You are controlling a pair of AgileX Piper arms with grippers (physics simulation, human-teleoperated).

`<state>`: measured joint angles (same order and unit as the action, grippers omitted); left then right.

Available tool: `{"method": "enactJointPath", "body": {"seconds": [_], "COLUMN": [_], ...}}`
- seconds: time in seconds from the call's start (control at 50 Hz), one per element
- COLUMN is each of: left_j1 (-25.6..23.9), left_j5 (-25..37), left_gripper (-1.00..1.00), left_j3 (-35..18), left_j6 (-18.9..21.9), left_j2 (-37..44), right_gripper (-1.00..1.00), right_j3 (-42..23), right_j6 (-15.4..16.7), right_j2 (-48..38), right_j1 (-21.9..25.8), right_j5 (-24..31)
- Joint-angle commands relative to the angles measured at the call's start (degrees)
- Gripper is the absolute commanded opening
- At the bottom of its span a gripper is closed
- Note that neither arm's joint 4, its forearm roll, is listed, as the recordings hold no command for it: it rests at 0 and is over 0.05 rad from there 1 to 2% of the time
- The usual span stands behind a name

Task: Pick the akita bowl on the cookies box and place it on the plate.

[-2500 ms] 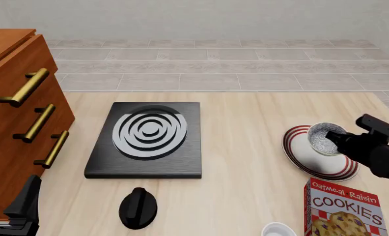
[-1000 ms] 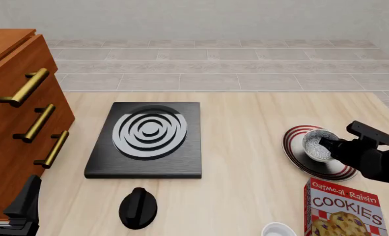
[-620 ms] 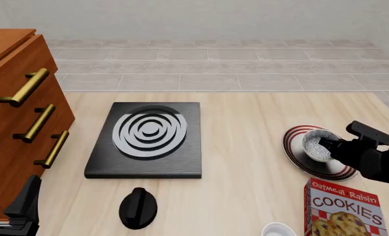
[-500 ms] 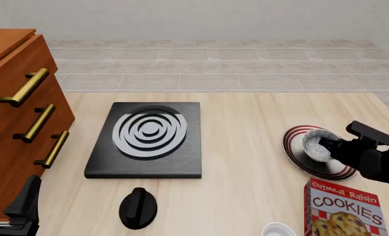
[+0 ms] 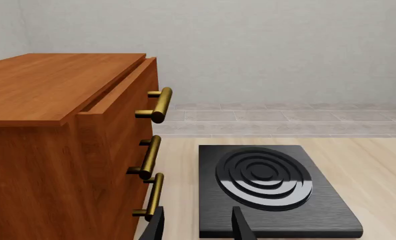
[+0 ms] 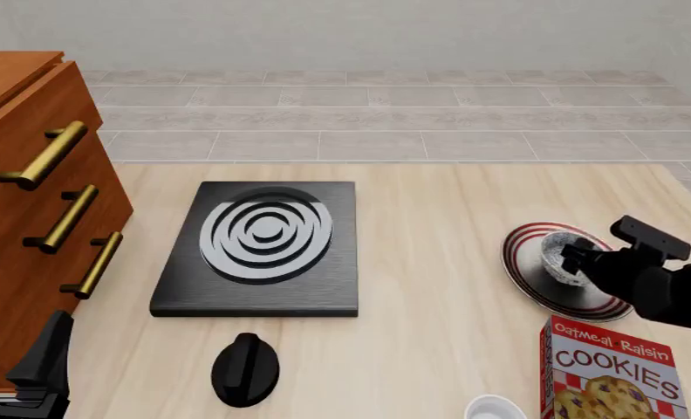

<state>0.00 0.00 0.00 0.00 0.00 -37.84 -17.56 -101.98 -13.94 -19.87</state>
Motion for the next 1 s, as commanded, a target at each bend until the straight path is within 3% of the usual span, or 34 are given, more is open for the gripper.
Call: {"method": "enactJointPath", "body": {"seconds": [0.02, 0.42, 0.64, 0.76, 0.82, 0.94, 1.0], "left_j1": [0.00, 0.00, 0.00, 0.00, 0.00, 0.00, 0.00], "left_j5": [0.00, 0.00, 0.00, 0.00, 0.00, 0.00, 0.00], "left_gripper": [1.00, 1.00, 1.00, 1.00, 1.00, 1.00, 1.00], "left_j3": [0.00, 0.00, 0.00, 0.00, 0.00, 0.00, 0.00], "left_j6": [0.00, 0.00, 0.00, 0.00, 0.00, 0.00, 0.00], "left_j2": [0.00, 0.00, 0.00, 0.00, 0.00, 0.00, 0.00], "right_gripper": [1.00, 1.00, 1.00, 1.00, 1.00, 1.00, 1.00], "right_j3": [0.34, 0.88, 3.42, 5.35, 5.73, 4.95, 3.86], "right_j6": [-1.06, -1.01, -0.56, -1.16, -0.97, -0.68, 1.93], "right_j2": [-0.13, 2.00, 12.44, 22.63, 32.14, 43.32, 50.13], "right_j1": [0.20, -0.72, -2.76, -2.51, -1.71, 0.10, 0.98], "right_j5": [-0.56, -0.03, 4.23, 8.74, 14.28, 22.03, 27.17]}}
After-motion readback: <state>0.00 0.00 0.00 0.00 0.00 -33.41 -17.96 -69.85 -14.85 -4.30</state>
